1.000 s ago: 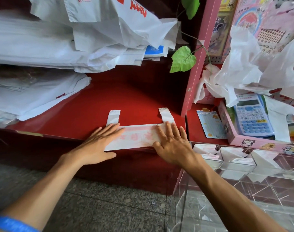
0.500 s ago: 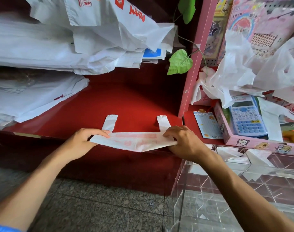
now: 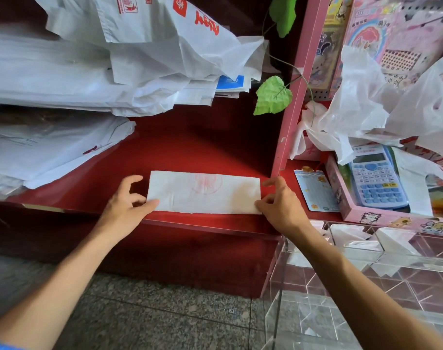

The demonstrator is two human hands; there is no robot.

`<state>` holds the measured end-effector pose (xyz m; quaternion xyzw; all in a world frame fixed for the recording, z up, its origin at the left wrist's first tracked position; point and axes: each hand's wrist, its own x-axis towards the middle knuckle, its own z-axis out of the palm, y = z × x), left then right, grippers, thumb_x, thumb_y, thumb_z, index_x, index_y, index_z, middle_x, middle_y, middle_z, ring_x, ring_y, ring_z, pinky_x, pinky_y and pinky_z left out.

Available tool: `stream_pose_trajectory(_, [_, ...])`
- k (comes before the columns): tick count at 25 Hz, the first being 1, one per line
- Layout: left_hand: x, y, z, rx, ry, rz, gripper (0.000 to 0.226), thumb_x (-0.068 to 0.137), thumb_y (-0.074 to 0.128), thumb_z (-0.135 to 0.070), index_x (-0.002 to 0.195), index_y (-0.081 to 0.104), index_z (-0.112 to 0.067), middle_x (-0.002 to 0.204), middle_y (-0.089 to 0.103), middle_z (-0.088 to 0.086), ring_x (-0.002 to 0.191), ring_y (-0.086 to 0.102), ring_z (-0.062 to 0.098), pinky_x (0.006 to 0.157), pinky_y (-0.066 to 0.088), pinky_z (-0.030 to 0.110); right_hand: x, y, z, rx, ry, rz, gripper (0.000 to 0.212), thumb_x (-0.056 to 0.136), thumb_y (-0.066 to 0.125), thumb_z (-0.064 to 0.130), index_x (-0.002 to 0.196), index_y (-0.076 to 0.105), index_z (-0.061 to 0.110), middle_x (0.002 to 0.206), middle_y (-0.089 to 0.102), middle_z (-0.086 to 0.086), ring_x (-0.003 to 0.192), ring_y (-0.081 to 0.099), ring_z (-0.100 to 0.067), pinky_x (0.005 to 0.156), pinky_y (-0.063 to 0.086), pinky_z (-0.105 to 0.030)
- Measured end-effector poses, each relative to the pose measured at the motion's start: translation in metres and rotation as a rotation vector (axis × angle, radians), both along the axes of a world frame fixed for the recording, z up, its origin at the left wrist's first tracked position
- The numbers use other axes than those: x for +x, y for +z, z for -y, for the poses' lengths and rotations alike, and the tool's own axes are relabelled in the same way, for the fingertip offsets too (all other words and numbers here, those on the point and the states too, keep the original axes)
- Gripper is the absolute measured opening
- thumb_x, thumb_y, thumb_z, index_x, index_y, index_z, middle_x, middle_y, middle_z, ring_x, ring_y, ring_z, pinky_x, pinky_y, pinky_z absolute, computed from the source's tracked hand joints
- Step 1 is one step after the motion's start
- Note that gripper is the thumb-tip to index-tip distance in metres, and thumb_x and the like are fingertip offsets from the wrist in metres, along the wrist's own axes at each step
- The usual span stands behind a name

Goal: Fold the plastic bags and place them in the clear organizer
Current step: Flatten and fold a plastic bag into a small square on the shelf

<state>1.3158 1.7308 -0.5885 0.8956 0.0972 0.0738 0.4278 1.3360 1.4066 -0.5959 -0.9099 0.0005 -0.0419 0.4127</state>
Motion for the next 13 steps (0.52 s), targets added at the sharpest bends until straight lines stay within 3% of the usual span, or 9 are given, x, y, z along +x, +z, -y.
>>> stream_pose_trajectory(3, [-0.001, -0.001, -0.005, -0.002, -0.118, -0.046, 0.042, 0.074, 0.082, -0.019, 0.106, 0.063, -0.036, 0.095, 0.069, -0.001, 0.094, 0.061, 0.011, 0.077, 0.043, 0.021, 0.002, 0.0, 0.002, 0.033, 0.028, 0.005, 0.02, 0.084, 0.067, 0.008, 0.1, 0.069, 0.019, 0.086, 0.07, 0.002, 0.075, 0.063, -0.013, 0.059, 0.044, -0.012])
stream_pose_trajectory(6, [-0.001, -0.002, -0.011, 0.088, -0.146, -0.075, 0.047, 0.076, 0.074, -0.005, 0.092, 0.07, -0.049, 0.1, 0.063, 0.001, 0.098, 0.058, 0.006, 0.078, 0.041, 0.023, 0.003, 0.003, 0.006, 0.078, 0.151, -0.108, 0.04, 0.079, 0.067, -0.002, 0.115, 0.068, 0.016, 0.092, 0.066, 0.002, 0.077, 0.062, -0.011, 0.061, 0.045, -0.011])
stream_pose_trajectory(8, [0.0, -0.002, -0.013, 0.099, -0.126, -0.05, 0.054, 0.077, 0.071, -0.002, 0.088, 0.071, -0.054, 0.094, 0.062, 0.0, 0.093, 0.058, 0.005, 0.077, 0.041, 0.025, 0.002, 0.004, 0.006, -0.006, 0.204, -0.132, 0.049, 0.078, 0.069, -0.003, 0.121, 0.066, 0.019, 0.094, 0.064, 0.004, 0.08, 0.061, -0.012, 0.062, 0.044, -0.012])
stream_pose_trajectory(11, [0.001, -0.002, -0.01, 0.1, -0.151, 0.034, 0.041, 0.079, 0.077, -0.003, 0.084, 0.075, -0.044, 0.081, 0.061, -0.008, 0.074, 0.054, 0.004, 0.067, 0.041, 0.017, 0.002, 0.002, 0.006, -0.07, 0.157, 0.01, 0.026, 0.082, 0.073, 0.007, 0.103, 0.075, 0.022, 0.083, 0.062, 0.005, 0.076, 0.058, -0.012, 0.06, 0.041, -0.009])
stream_pose_trajectory(13, [0.001, 0.002, -0.008, 0.01, -0.168, 0.081, 0.031, 0.08, 0.077, -0.003, 0.082, 0.078, -0.034, 0.086, 0.063, -0.01, 0.074, 0.054, 0.003, 0.067, 0.04, 0.011, 0.002, 0.002, 0.008, 0.007, 0.158, 0.081, 0.013, 0.084, 0.075, 0.014, 0.091, 0.076, 0.025, 0.082, 0.063, 0.006, 0.075, 0.058, -0.01, 0.064, 0.042, -0.011])
